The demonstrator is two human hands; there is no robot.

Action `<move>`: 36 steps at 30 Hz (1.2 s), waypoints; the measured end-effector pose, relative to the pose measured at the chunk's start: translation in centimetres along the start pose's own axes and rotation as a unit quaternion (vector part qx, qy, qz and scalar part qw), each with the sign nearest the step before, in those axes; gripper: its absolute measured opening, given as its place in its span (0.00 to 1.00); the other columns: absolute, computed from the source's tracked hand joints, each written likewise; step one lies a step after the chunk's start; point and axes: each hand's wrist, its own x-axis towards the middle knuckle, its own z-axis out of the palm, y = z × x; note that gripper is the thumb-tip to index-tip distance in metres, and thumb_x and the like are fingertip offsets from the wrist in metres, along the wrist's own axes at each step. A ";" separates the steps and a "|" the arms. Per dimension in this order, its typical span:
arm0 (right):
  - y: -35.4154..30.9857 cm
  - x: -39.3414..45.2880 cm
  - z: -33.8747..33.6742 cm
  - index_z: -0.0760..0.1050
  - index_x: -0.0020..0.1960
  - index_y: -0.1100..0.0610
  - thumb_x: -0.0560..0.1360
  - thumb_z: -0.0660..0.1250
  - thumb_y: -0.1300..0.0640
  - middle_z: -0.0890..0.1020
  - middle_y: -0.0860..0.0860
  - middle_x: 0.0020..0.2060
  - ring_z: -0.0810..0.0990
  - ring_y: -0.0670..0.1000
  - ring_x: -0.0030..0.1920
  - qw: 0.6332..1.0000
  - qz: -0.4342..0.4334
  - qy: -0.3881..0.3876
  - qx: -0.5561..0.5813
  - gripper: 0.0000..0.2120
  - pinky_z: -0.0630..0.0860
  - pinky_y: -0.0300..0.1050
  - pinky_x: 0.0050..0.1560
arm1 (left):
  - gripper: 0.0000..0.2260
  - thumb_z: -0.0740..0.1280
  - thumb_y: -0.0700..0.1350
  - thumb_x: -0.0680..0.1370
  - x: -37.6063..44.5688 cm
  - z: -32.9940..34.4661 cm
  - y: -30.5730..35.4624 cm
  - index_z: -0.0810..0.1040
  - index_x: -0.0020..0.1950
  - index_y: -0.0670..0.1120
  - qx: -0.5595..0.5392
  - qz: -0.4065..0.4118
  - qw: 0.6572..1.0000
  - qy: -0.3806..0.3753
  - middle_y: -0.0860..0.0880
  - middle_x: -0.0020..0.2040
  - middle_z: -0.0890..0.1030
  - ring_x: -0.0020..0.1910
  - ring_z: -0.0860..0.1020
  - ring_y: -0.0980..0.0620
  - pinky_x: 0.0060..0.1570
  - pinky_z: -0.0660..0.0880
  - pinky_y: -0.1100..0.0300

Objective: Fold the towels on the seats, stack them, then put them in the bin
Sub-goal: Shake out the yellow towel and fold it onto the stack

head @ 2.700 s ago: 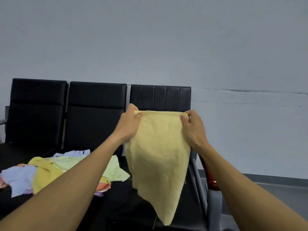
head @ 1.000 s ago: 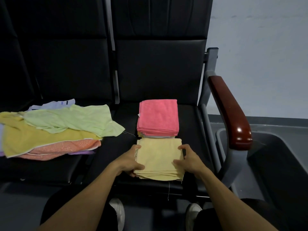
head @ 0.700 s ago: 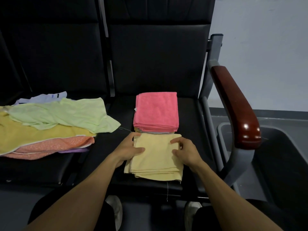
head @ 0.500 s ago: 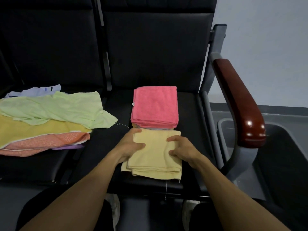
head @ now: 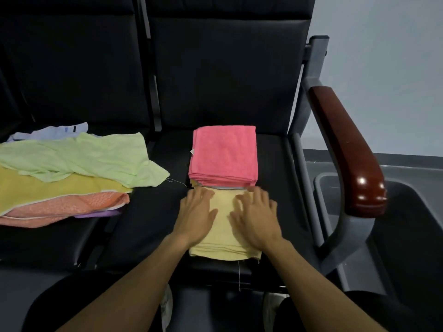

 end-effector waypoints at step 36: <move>0.7 5.0 -6.7 0.70 0.51 0.55 0.78 0.65 0.65 0.78 0.46 0.41 0.77 0.48 0.42 0.922 0.061 0.100 0.369 0.07 0.70 0.35 0.35 | 0.22 0.70 0.41 0.78 4.0 -8.0 -0.2 0.59 0.62 0.51 -0.266 -0.145 0.953 0.015 0.51 0.54 0.75 0.51 0.78 0.51 0.49 0.77 0.53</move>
